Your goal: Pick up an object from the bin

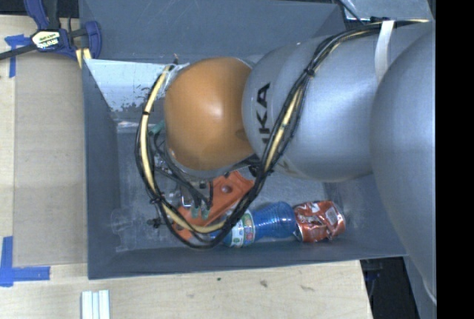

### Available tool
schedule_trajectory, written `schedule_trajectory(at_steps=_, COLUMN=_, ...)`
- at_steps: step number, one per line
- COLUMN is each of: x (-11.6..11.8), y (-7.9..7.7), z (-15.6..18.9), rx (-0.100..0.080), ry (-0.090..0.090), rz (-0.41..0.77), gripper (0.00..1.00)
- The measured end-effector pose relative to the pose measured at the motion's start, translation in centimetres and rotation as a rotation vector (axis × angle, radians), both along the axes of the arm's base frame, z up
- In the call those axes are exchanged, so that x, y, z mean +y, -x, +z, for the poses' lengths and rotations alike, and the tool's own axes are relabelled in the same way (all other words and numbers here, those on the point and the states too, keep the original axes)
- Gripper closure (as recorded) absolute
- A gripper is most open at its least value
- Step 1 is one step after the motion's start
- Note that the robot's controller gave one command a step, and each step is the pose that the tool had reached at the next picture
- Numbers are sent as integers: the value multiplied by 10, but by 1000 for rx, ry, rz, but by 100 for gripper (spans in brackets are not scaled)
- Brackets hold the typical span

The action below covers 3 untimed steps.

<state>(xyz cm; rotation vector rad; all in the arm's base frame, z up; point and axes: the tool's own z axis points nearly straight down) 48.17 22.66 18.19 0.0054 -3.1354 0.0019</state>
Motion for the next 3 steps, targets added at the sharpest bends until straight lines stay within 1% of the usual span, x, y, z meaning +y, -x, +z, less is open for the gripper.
schedule_trajectory(at_steps=1, x=-1, y=-2, z=4, rx=-8, ry=-2, rz=-4, gripper=0)
schedule_trajectory(at_steps=2, x=-82, y=-1, z=-37, rx=0, ry=3, rz=-67, gripper=0)
schedule_trajectory(at_steps=3, x=-82, y=-47, z=-56, rx=-13, ry=-3, rz=103, gripper=0)
